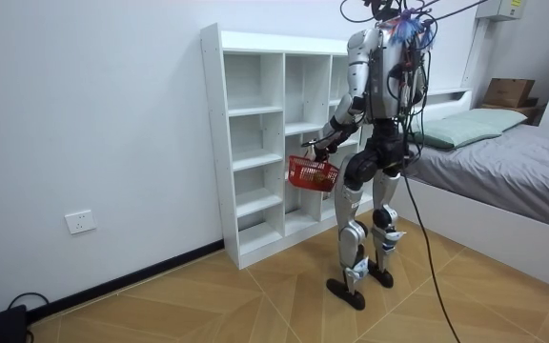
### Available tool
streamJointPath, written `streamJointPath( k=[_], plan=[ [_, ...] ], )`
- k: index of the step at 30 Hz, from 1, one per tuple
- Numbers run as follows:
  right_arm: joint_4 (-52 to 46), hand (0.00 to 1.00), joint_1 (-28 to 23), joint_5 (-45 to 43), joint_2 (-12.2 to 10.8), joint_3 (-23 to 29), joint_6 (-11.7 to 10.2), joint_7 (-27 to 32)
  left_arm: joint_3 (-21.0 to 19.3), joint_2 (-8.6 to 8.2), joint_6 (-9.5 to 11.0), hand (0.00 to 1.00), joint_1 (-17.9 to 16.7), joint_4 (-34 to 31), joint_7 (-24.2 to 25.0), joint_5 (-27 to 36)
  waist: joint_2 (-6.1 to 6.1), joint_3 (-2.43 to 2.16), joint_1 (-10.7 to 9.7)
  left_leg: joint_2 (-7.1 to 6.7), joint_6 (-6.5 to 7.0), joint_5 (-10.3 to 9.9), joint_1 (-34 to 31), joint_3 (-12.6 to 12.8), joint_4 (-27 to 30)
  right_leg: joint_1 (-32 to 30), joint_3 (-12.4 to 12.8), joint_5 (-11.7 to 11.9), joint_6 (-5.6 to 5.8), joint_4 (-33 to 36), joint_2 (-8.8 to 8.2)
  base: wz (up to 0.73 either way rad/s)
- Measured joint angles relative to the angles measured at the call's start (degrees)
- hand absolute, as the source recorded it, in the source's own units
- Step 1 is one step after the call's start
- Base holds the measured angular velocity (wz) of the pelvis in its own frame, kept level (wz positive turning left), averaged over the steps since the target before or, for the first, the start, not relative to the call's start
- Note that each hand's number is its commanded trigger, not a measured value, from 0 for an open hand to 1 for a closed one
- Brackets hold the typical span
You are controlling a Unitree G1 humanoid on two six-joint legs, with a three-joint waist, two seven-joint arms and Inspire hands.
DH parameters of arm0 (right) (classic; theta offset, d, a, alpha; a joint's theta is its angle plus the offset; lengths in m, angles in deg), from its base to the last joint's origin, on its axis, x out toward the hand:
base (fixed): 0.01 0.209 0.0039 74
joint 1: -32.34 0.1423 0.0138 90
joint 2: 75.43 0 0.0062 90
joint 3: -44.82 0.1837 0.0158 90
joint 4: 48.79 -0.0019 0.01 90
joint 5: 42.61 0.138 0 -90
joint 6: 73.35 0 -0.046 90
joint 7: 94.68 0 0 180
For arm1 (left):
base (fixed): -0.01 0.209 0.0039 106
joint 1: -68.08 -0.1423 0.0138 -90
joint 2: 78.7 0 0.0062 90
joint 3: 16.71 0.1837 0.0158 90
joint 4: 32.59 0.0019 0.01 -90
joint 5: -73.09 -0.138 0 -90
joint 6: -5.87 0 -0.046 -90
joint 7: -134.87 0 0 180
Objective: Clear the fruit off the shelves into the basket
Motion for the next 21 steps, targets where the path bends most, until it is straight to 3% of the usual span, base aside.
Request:
streamJointPath(
  k=[9,10,11,13,21],
  plan=[
    [0.11,1.0,0.0,0.01,-0.01,-0.27,0.0,0.08,0.0,-1.49,0.0,1.0,1.08,-0.06,-0.01,0.24,-0.01,0.0,-0.12,0.03,0.02,-0.03,-0.15,-0.05,0.27,0.07,-0.59,0.02,-0.04,0.08,-0.15,0.0],
    [0.1,0.94,0.0,0.01,-0.02,-0.27,0.0,0.08,0.0,-1.5,0.0,1.0,1.08,-0.07,-0.01,0.29,-0.01,0.01,-0.14,0.05,0.02,-0.07,-0.26,-0.08,0.4,0.07,-0.68,0.02,-0.04,0.07,-0.16,0.05],
    [0.11,0.56,0.01,0.0,-0.02,-0.27,0.0,0.08,0.0,-1.58,-0.01,1.0,1.1,-0.06,-0.01,0.3,-0.01,0.01,-0.16,0.1,0.02,-0.23,-0.52,-0.17,0.83,0.05,-0.79,0.02,-0.04,0.07,-0.15,0.05],
    [0.12,0.0,0.01,0.0,-0.03,-0.27,0.0,0.08,0.01,-1.64,-0.01,1.0,1.12,-0.06,0.0,0.3,0.0,0.01,-0.16,0.14,0.05,-0.4,-0.9,-0.31,1.35,0.03,-1.01,0.02,-0.04,0.07,-0.17,0.07],
    [1.5,0.0,0.04,-0.39,-0.66,-0.37,0.57,0.04,0.0,-1.98,-0.08,1.0,1.51,-0.58,-0.06,0.62,0.28,0.21,-0.11,0.16,0.13,-0.85,-1.52,-0.74,2.21,0.02,-1.41,0.01,-0.03,0.07,-0.2,0.02]
  ],
)
